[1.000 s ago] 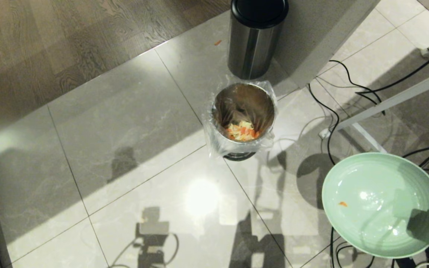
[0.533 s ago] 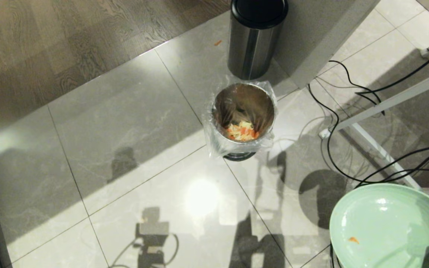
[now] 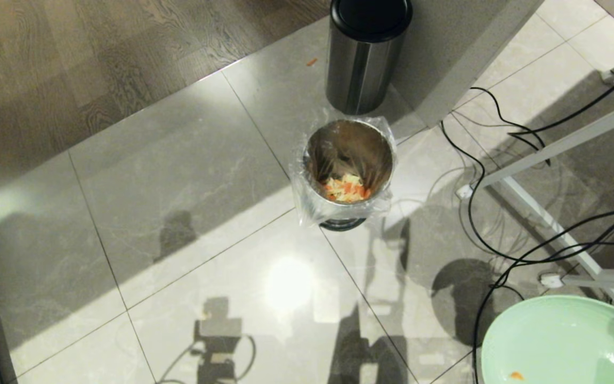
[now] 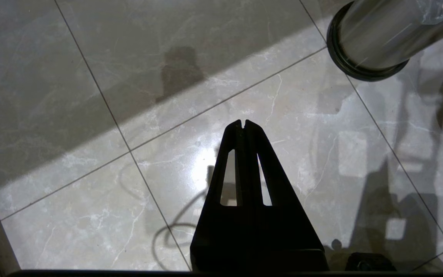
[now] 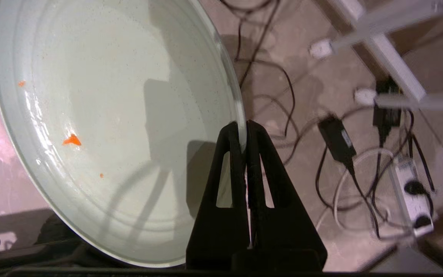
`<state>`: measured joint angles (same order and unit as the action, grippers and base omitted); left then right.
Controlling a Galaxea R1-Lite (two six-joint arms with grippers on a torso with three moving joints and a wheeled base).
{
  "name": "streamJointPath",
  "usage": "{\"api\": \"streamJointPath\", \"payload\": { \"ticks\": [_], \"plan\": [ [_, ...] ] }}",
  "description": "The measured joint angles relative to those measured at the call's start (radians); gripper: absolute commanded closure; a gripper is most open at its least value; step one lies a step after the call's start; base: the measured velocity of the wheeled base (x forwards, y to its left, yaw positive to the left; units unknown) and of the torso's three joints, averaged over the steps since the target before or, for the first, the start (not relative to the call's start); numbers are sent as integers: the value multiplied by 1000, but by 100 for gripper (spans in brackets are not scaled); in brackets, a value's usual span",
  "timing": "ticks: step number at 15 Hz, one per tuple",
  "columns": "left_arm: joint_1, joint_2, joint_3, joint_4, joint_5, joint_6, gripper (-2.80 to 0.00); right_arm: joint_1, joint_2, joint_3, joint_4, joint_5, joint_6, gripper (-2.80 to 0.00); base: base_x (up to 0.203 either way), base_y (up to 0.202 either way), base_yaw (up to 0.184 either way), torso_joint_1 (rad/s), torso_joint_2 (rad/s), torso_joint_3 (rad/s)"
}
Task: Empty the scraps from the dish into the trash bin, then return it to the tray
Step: Put the plate back to the table
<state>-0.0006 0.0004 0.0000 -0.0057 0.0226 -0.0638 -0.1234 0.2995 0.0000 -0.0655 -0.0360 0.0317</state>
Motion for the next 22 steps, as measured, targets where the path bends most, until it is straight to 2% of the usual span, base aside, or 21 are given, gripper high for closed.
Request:
{"api": "streamJointPath", "payload": {
  "ticks": [22],
  "plan": [
    [0, 0, 0, 0, 0, 0, 0, -1, -21, 0, 11, -2, 9, 0, 0, 0, 0, 0, 0, 0]
  ]
}}
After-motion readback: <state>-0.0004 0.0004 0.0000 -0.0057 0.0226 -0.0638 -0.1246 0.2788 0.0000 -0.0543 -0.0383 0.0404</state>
